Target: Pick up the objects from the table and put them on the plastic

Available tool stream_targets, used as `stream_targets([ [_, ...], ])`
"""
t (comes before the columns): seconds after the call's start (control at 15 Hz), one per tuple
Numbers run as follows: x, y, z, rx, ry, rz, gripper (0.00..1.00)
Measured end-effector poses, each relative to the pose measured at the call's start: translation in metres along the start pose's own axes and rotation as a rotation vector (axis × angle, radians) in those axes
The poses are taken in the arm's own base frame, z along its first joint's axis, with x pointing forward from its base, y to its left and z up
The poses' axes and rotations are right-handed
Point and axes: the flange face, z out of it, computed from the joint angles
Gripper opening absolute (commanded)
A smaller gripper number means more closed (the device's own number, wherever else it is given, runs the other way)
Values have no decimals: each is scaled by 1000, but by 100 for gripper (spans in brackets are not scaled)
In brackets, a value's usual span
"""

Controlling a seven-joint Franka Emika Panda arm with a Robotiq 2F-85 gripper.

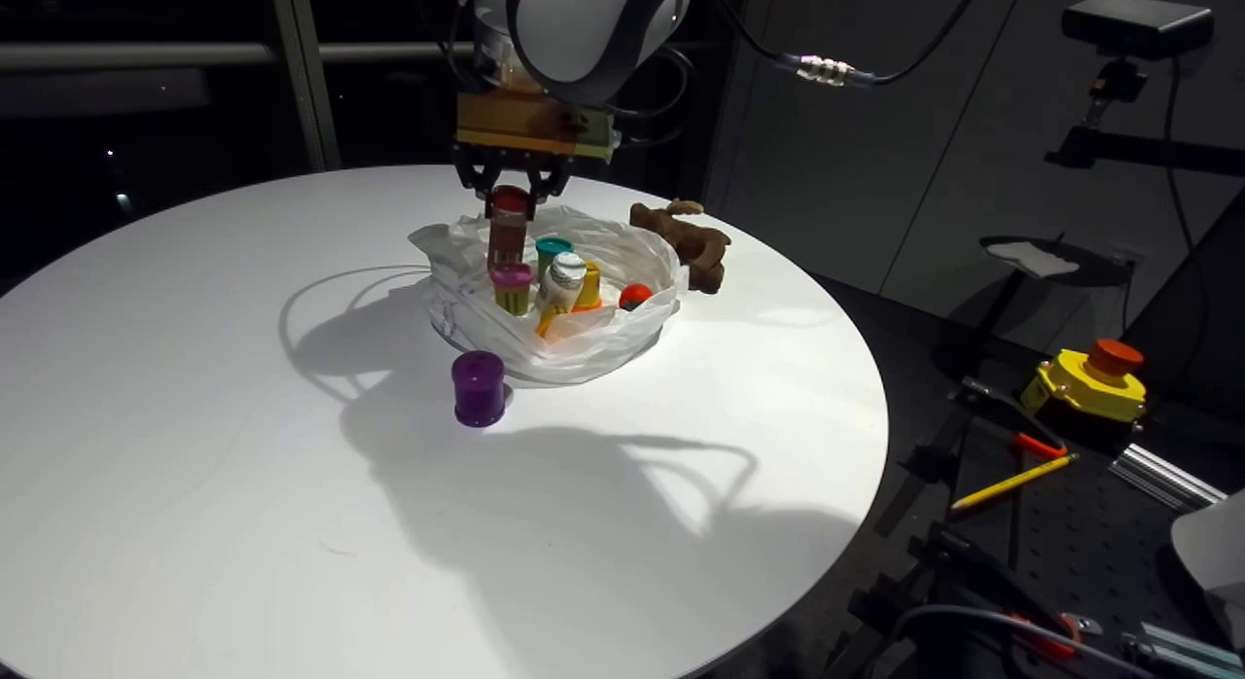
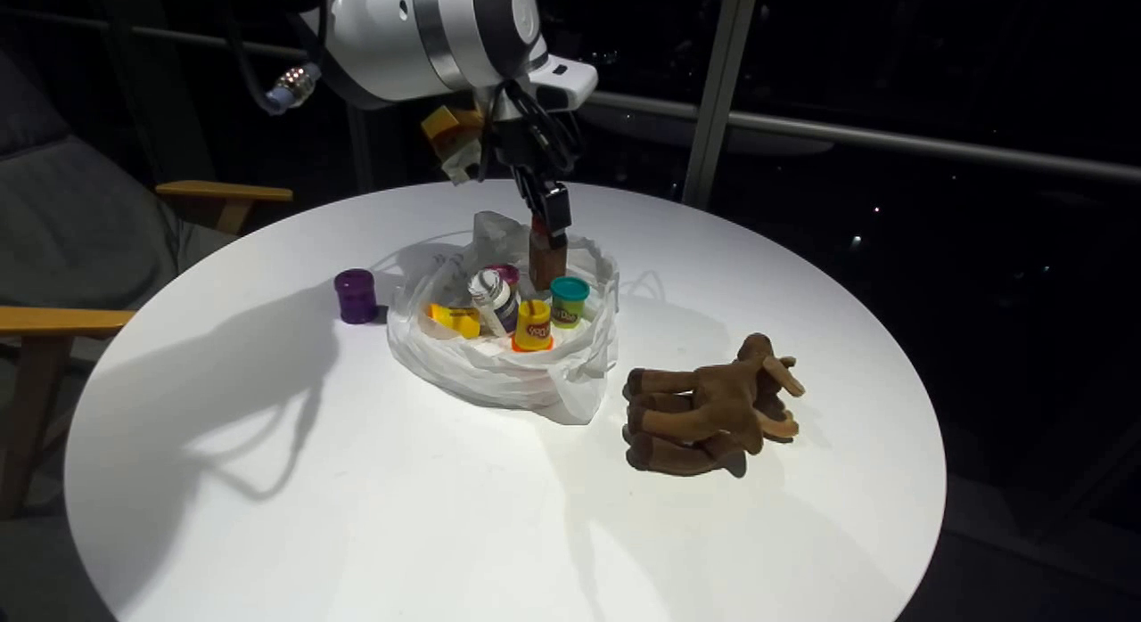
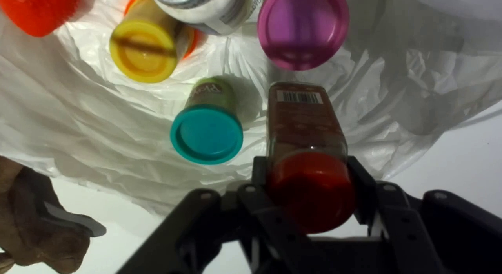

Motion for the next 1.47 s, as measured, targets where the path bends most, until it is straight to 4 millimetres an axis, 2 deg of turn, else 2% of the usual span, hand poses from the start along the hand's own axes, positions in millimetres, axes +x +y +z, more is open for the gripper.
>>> stream_targets([
  [0.07,-3,0,5,-5,-5,-9,22],
  [0.13,-6,0,10,-10,-10,-18,69],
  [0.2,-9,0,13,-14,-14,-26,70],
  [0.47,-4,0,13,-30,3,-32,99],
  [0.6,6,-2,3,-38,43,-24,100],
  [0.73,13,-8,-18,-50,77,-23,100],
  [0.87,7,-17,-44,-86,82,-64,100],
  [0.93,-3,-23,-58,-108,65,-85,100],
  [1.07,-41,-39,-85,-134,-11,-148,100],
  [1.27,-124,-68,-118,-127,-140,-258,100],
  [1.33,-153,-76,-124,-122,-165,-299,100],
  [1.47,-206,-86,-122,-123,-203,-378,100],
])
